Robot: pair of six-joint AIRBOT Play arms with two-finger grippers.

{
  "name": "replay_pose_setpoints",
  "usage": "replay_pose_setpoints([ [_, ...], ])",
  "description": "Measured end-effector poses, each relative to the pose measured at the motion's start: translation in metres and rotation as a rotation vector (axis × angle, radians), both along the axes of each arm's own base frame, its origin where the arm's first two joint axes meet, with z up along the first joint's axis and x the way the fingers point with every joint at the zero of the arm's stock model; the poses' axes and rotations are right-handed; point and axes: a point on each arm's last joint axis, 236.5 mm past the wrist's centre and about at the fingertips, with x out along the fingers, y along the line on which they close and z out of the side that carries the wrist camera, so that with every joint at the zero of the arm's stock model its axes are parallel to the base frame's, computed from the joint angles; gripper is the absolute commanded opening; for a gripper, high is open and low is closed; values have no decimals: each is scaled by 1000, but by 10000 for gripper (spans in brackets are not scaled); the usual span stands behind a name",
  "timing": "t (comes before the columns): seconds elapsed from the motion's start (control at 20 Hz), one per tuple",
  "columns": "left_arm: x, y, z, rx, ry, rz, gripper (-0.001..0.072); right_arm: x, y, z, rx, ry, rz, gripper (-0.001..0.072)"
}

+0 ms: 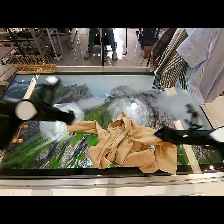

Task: Fold the clothes and pants, and hang the long-sleeved shirts on hangers.

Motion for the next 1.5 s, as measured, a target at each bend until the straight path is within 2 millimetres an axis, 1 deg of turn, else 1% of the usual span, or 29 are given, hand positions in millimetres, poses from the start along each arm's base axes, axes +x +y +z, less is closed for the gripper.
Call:
replay_pose_setpoints([
  [0.05, -4, -21, -18, -63, 52, -48, 647, 5, 18, -9, 12, -10, 20, 589],
  [0.15, -10, -51, -51, -144, 138, -116, 650, 20, 46, -22, 16, -23, 50, 589],
  [0.25, -19, -73, -79, -178, 212, -177, 651, 38, 71, -35, 7, -8, 82, 589],
  [0.35, -32, -96, -99, -196, 259, -249, 651, 57, 94, -47, -12, 15, 122, 579],
  [0.4, -38, -106, -106, -196, 270, -283, 651, 66, 104, -55, -26, 31, 141, 540],
  [0.45, -43, -115, -113, -196, 274, -315, 650, 72, 112, -63, -44, 49, 158, 483],
  [0.5, -47, -124, -117, -196, 273, -339, 642, 79, 120, -71, -62, 66, 173, 255],
  [0.55, -50, -132, -121, -195, 265, -357, 461, 84, 125, -77, -77, 77, 185, 41],
  [0.6, -50, -138, -124, -196, 259, -364, 86, 89, 129, -81, -94, 84, 191, 29],
  [0.65, -49, -142, -126, -197, 249, -361, 15, 94, 129, -82, -111, 85, 189, 29],
  [0.75, -38, -145, -127, -203, 218, -331, 14, 103, 124, -77, -166, 77, 190, 28],
  [0.8, -29, -143, -123, -210, 199, -310, 14, 106, 120, -69, -196, 71, 196, 28],
  [0.85, -15, -139, -113, -222, 172, -283, 14, 106, 116, -58, -225, 62, 210, 28],
  [0.9, 1, -133, -97, -237, 138, -260, 14, 106, 111, -42, -258, 49, 228, 28],
  [0.95, 19, -126, -69, -260, 94, -240, 14, 106, 107, -21, -282, 26, 241, 28],
  [1.0, 36, -117, -34, -286, 39, -222, 14, 104, 103, 8, -304, -9, 255, 28],
  [1.05, 52, -106, 10, -315, -29, -204, 14, 100, 100, 39, -320, -49, 266, 28],
  [1.1, 62, -94, 57, -340, -100, -192, 14, 94, 96, 77, -329, -102, 271, 27],
  [1.15, 65, -82, 112, -376, -185, -185, 14, 82, 94, 118, -335, -166, 282, 27],
  [1.2, 60, -72, 167, -410, -271, -185, 14, 68, 93, 159, -333, -232, 286, 27],
  [1.25, 50, -62, 213, -440, -350, -186, 14, 52, 93, 200, -323, -314, 285, 27],
  [1.3, 32, -58, 255, -479, -416, -202, 14, 31, 93, 244, -307, -412, 282, 27],
  [1.35, 9, -55, 290, -508, -476, -225, 13, 9, 94, 285, -278, -518, 277, 27],
  [1.4, -10, -51, 315, -523, -525, -238, 13, -11, 96, 318, -243, -613, 272, 26],
  [1.45, -23, -47, 326, -520, -546, -239, 14, -28, 96, 348, -201, -708, 258, 26],
  [1.5, -24, -40, 326, -498, -553, -210, 14, -40, 94, 373, -173, -792, 237, 26],
])
